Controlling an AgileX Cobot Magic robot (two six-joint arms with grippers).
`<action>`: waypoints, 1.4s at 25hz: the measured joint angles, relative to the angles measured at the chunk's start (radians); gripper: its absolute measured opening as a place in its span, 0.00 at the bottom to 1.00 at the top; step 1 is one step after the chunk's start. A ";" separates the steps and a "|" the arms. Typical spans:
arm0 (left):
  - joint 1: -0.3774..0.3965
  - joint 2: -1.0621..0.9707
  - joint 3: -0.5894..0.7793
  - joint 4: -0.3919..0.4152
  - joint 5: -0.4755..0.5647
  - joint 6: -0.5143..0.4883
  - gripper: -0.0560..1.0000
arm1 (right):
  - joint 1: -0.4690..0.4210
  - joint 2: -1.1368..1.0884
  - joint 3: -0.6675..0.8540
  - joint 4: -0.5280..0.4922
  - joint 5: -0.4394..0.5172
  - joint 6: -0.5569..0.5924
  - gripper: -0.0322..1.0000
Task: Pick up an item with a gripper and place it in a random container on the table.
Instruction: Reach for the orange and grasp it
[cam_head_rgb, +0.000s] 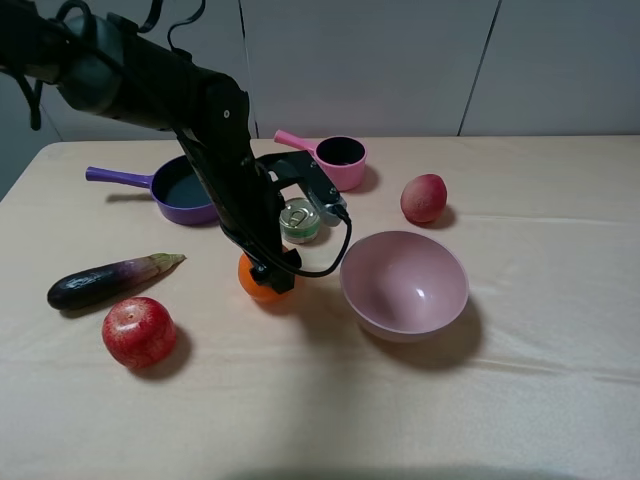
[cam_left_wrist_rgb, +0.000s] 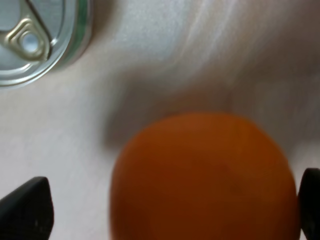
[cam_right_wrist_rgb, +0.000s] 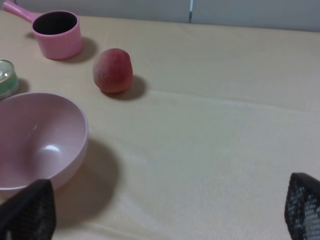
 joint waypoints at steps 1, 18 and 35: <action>-0.004 0.008 0.000 -0.005 -0.005 0.001 0.98 | 0.000 0.000 0.000 0.000 0.000 0.000 0.70; -0.019 0.079 -0.004 -0.017 -0.033 0.003 0.97 | 0.000 0.000 0.000 0.000 0.000 0.000 0.70; -0.019 0.079 -0.004 -0.018 -0.029 0.004 0.74 | 0.000 0.000 0.000 0.000 0.000 0.000 0.70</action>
